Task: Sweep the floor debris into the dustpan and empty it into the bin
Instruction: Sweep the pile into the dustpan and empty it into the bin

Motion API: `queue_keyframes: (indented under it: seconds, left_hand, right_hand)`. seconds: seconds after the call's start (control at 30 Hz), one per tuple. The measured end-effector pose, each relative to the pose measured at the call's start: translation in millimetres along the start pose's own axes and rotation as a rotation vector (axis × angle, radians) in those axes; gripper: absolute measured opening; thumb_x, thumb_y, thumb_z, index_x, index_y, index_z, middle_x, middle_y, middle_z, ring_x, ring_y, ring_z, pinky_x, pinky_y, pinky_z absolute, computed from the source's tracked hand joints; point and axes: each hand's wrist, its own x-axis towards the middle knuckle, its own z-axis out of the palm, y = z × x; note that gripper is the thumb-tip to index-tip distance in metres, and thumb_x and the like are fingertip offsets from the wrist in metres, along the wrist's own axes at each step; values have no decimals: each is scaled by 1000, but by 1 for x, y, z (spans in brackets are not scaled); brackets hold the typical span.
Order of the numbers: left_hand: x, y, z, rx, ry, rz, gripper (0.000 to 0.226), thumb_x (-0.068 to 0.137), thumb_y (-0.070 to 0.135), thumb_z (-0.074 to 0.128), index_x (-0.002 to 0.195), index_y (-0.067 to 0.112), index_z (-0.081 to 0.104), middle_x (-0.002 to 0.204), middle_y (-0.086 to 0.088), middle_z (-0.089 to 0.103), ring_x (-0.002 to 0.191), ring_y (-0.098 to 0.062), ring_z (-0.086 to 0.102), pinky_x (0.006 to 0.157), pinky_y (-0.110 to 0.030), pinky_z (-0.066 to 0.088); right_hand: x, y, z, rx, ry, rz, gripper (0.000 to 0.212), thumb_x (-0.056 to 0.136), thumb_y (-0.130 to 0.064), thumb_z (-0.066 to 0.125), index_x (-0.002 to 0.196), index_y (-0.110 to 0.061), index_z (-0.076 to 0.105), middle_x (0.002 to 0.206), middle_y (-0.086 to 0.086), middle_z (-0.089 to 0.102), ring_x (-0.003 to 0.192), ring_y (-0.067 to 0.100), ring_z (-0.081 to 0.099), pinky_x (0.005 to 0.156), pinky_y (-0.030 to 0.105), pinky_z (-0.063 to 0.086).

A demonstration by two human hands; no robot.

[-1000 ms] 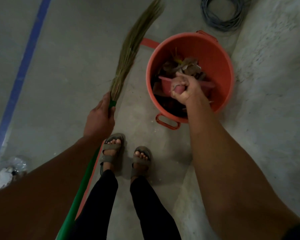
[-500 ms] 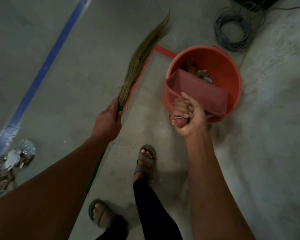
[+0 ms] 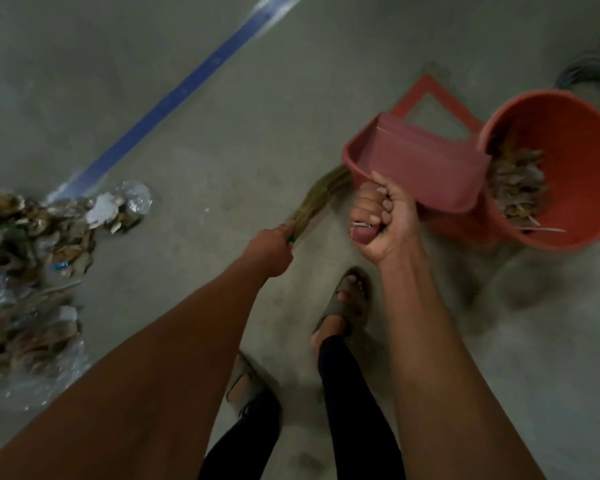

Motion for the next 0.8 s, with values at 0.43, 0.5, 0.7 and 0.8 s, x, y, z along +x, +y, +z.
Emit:
queue_keyframes:
  seconds: [0.43, 0.5, 0.7, 0.8]
  left_hand:
    - [-104, -215, 27, -144, 418, -379, 64, 104, 14, 41, 162, 12, 14, 165, -18, 22, 125, -50, 51, 101, -53, 44]
    - [-104, -225, 25, -121, 420, -309, 62, 108, 19, 37, 164, 16, 12, 169, -15, 17, 128, -48, 51, 103, -52, 44]
    - [-77, -257, 21, -149, 279, -236, 67, 101, 14, 46, 163, 24, 21, 167, -11, 27, 136, -43, 48, 109, -49, 44]
    - [-61, -281, 26, -252, 332, -381, 69, 96, 13, 48, 161, 19, 25, 160, -13, 37, 130, -44, 52, 104, -50, 46]
  right_hand:
    - [24, 198, -11, -255, 114, 221, 38, 103, -20, 41, 65, -22, 38, 41, -12, 28, 27, 5, 27, 29, 18, 27]
    - [26, 216, 0, -325, 117, 240, 37, 103, -19, 43, 67, -22, 36, 41, -12, 27, 27, 4, 25, 28, 18, 25]
    - [47, 282, 17, -496, 32, 397, 36, 102, -21, 47, 67, -22, 38, 41, -11, 25, 27, 4, 21, 28, 18, 23]
    - [61, 305, 9, -551, 14, 470, 36, 102, -22, 48, 67, -22, 38, 42, -11, 24, 28, 4, 20, 29, 18, 22]
